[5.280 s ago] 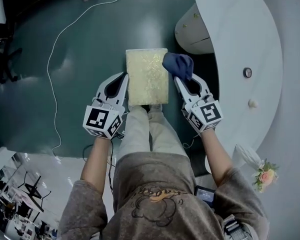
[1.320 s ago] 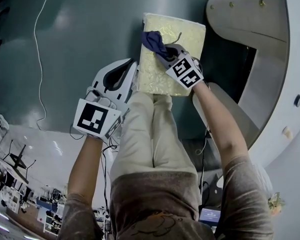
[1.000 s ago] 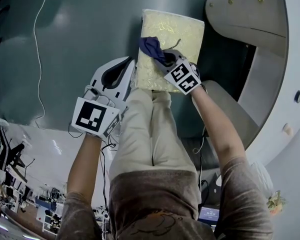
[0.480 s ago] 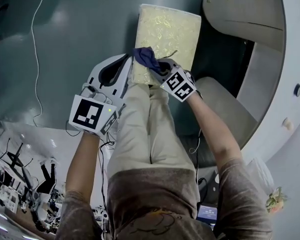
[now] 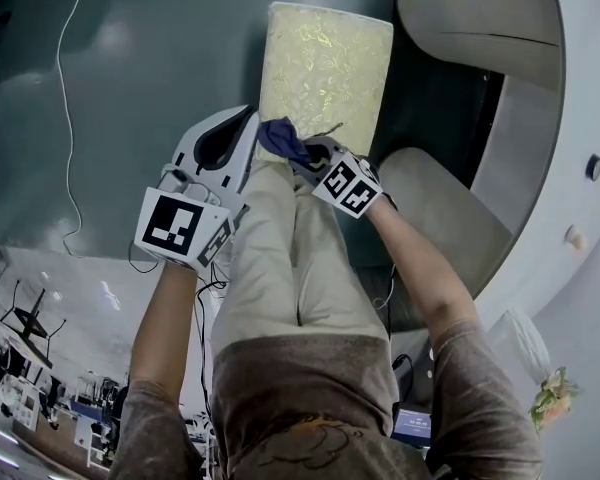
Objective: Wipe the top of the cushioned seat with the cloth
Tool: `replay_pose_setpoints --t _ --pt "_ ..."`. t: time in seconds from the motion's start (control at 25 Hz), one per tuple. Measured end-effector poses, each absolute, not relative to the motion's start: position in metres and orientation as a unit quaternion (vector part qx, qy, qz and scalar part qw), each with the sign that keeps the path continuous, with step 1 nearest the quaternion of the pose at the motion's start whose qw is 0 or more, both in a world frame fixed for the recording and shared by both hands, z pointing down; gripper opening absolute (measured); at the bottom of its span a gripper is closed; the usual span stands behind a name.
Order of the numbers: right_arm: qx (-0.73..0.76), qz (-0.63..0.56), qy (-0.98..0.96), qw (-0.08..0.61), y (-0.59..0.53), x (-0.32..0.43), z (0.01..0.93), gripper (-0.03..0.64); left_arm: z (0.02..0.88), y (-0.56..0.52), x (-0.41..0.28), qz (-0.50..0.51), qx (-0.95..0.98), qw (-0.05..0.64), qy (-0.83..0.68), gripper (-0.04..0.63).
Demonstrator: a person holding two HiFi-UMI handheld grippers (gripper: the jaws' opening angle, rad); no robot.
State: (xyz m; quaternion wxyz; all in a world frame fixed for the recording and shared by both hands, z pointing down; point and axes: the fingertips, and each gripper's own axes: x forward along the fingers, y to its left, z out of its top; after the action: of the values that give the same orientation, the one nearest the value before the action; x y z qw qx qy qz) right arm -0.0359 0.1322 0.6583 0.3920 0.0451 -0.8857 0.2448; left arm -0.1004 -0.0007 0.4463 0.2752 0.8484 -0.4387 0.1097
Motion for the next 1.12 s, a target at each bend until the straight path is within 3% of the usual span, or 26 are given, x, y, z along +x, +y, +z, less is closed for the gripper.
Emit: replay_pose_setpoints --t 0.56,1.12 --pt "0.002 0.252 -0.88 0.403 0.147 -0.01 0.639 0.091 0.45 -0.004 -0.088 0.11 0.851 0.285 -0.428 0.015" --pt "0.216 0.225 -0.878 0.363 -0.03 0.054 0.618 0.091 0.451 -0.027 -0.067 0.115 0.866 0.282 -0.397 0.015"
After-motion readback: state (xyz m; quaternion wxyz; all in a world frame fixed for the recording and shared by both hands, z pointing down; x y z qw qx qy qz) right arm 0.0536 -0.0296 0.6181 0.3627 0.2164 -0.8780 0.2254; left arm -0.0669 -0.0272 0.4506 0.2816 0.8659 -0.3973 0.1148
